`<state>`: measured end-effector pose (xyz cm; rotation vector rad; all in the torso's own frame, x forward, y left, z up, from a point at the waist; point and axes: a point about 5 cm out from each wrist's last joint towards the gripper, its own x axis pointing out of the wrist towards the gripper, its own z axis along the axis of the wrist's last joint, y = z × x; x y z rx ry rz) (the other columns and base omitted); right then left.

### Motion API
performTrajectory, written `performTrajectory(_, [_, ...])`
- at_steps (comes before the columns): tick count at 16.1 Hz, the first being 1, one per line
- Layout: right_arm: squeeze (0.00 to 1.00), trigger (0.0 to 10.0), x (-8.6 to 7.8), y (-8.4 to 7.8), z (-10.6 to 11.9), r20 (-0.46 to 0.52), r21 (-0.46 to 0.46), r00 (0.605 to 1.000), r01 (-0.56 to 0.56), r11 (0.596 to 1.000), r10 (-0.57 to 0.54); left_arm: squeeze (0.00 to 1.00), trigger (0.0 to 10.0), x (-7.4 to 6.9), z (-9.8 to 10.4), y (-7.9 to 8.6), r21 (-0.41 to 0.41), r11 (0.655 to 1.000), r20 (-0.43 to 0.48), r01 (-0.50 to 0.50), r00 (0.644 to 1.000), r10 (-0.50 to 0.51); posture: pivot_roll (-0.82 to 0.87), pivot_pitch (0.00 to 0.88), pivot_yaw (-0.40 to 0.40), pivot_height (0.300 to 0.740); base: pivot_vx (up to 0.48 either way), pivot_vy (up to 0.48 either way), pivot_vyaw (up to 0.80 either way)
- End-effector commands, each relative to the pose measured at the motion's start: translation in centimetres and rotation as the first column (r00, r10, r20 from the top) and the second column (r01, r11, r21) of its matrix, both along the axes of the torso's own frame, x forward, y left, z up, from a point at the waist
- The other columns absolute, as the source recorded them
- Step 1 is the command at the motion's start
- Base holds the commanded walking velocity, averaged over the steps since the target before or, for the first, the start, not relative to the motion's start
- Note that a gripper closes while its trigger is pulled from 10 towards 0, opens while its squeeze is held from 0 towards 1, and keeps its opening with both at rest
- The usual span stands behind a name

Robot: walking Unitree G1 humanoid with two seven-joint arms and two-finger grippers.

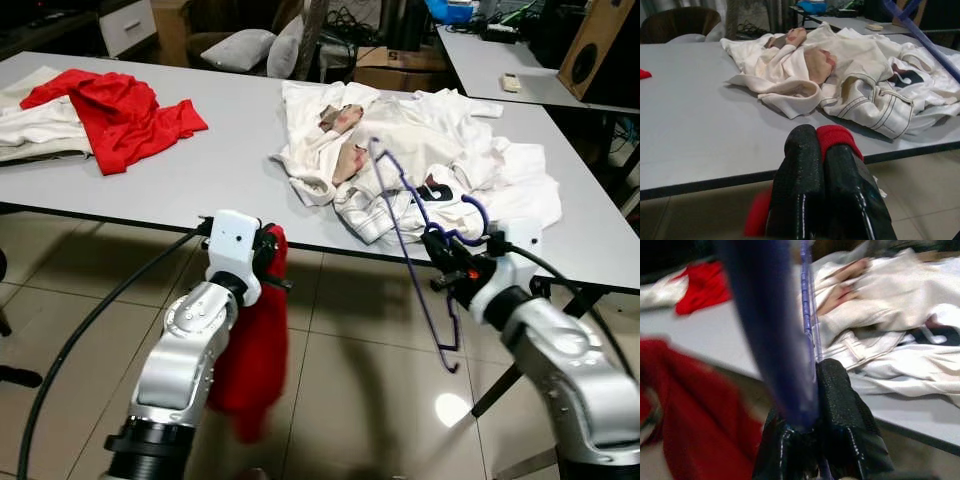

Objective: Hang hanger

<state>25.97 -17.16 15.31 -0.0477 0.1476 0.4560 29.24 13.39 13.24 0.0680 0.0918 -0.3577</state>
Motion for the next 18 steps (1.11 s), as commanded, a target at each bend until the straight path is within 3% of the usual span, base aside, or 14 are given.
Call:
performTrajectory(1, [0.0, 10.0, 0.1, -0.2, 0.9, 0.014, -0.011, 0.998, -0.055, 0.998, 0.055, 0.0, 10.0, 0.3, 1.6, 0.0, 0.0, 1.0, 0.069, 0.024, 0.997, -0.024, 0.04, 0.0, 0.006, 0.74, 0.0, 0.0, 0.0])
performTrajectory(4, [0.0, 10.0, -1.4, -1.9, 2.1, 0.009, -0.074, 0.982, -0.189, 0.979, 0.19, 0.0, 10.0, 1.1, 3.0, 0.1, 0.011, 0.998, 0.106, 0.064, 0.992, -0.065, 0.03, 0.0, 0.033, 0.74, 0.2, 0.0, 0.0])
performTrajectory(5, [0.0, 10.0, -2.6, -2.4, 2.8, -0.015, -0.112, 0.956, -0.292, 0.95, 0.292, 0.0, 10.0, 1.7, 3.8, 0.4, 0.023, 0.997, 0.119, 0.071, 0.99, -0.073, 0.02, 0.0, 0.043, 0.74, 0.368, 0.0, 0.0])
performTrajectory(6, [0.0, 10.0, -2.6, -2.4, 2.8, -0.015, -0.112, 0.956, -0.292, 0.95, 0.292, 0.0, 10.0, 1.7, 3.8, 0.4, 0.023, 0.997, 0.119, 0.071, 0.99, -0.073, 0.02, 0.0, 0.043, 0.74, 0.368, 0.0, 0.0])
performTrajectory(8, [0.0, 10.0, -3.9, -2.7, 3.1, -0.08, -0.16, 0.91, -0.414, 0.896, 0.406, 0.0, 10.0, 3.0, 5.3, 0.8, 0.025, 0.997, 0.142, 0.068, 0.987, -0.071, 0.02, 0.0, 0.057, 0.74, 0.375, 0.0, 0.0])
performTrajectory(12, [0.0, 10.0, -4.6, -3.2, 3.7, -0.132, -0.19, 0.864, -0.504, 0.843, 0.486, 0.0, 10.0, 3.9, 6.6, 1.3, 0.03, 0.997, 0.168, 0.073, 0.983, -0.077, 0.02, 0.0, 0.063, 0.74, 0.383, 0.0, 0.0])
performTrajectory(15, [0.0, 10.0, -4.1, -2.0, 4.7, -0.089, -0.185, 0.84, -0.542, 0.82, 0.535, 0.0, 10.0, 4.6, 8.0, 1.7, -0.011, 0.998, 0.194, 0.059, 0.979, -0.056, 0.02, 0.0, 0.045, 0.74, 0.387, 0.0, -0.19])
performTrajectory(16, [0.0, 10.0, -4.1, -0.6, 4.9, -0.068, -0.162, 0.8, -0.599, 0.784, 0.597, 0.0, 10.0, 5.0, 9.1, 1.8, -0.021, 0.998, 0.22, 0.061, 0.974, -0.055, 0.02, 0.0, 0.036, 0.74, 0.386, 0.0, 0.0])
performTrajectory(18, [0.0, 10.0, -4.2, -0.3, 4.9, -0.07, -0.157, 0.782, -0.622, 0.767, 0.62, 0.0, 10.0, 5.2, 9.5, 1.9, -0.021, 0.998, 0.227, 0.062, 0.972, -0.055, 0.03, 0.0, 0.031, 0.74, 0.386, 0.0, 0.0])
